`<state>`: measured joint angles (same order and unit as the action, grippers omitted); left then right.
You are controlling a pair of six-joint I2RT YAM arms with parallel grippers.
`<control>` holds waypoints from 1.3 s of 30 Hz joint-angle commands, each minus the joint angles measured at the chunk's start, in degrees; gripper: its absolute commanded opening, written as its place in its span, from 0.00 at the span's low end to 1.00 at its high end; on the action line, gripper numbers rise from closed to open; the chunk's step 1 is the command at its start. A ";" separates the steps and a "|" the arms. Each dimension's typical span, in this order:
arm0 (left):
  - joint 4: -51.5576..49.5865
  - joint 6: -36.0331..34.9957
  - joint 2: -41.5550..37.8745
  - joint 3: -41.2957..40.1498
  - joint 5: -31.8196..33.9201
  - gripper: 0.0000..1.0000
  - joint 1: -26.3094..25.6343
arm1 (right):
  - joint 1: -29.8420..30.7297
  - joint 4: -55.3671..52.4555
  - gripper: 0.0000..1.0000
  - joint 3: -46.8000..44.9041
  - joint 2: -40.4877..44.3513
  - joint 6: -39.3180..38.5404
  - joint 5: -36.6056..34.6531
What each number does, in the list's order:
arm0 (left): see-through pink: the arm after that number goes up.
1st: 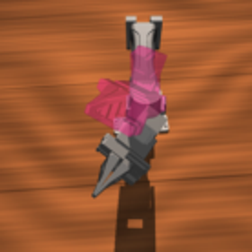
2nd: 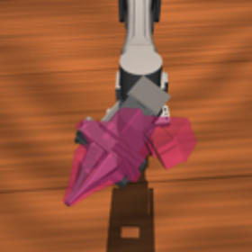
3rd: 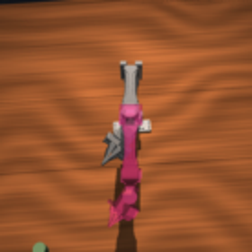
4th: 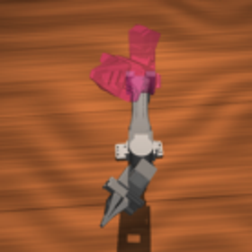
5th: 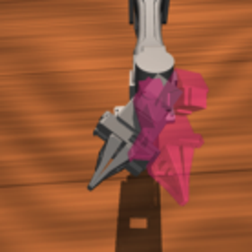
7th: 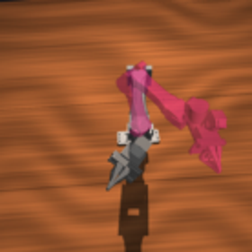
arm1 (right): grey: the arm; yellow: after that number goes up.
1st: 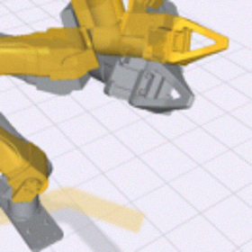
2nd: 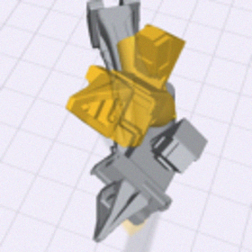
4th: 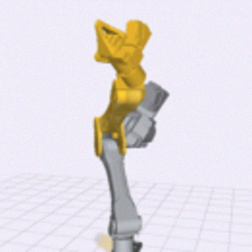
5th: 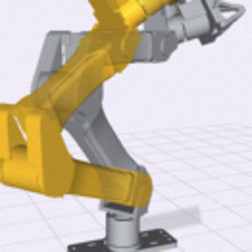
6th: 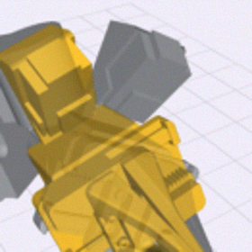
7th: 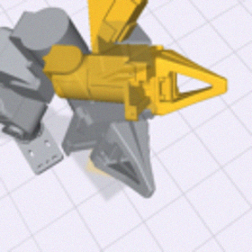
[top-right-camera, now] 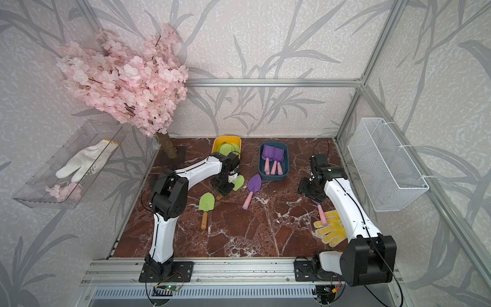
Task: Sort the small shovels by color and place them into the storage box
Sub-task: Pick up the shovel from the center of the board, then place the shovel in the storage box.
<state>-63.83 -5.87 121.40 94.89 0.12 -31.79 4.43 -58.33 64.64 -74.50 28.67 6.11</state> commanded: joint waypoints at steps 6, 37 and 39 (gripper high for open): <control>-3.61 4.28 -10.44 -3.65 1.26 0.19 -2.62 | -0.21 -0.59 0.61 0.39 2.96 0.25 0.81; -15.21 31.88 11.90 58.65 -5.86 0.15 7.73 | -0.21 0.59 0.61 -1.89 6.22 1.13 4.52; -12.44 31.92 12.98 57.51 -5.60 0.15 7.81 | -0.18 0.69 0.61 -1.89 5.90 1.13 4.65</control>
<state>-77.56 24.56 133.67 151.11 -3.77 -23.62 4.38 -58.11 63.35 -68.84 29.34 10.41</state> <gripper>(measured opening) 0.233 0.610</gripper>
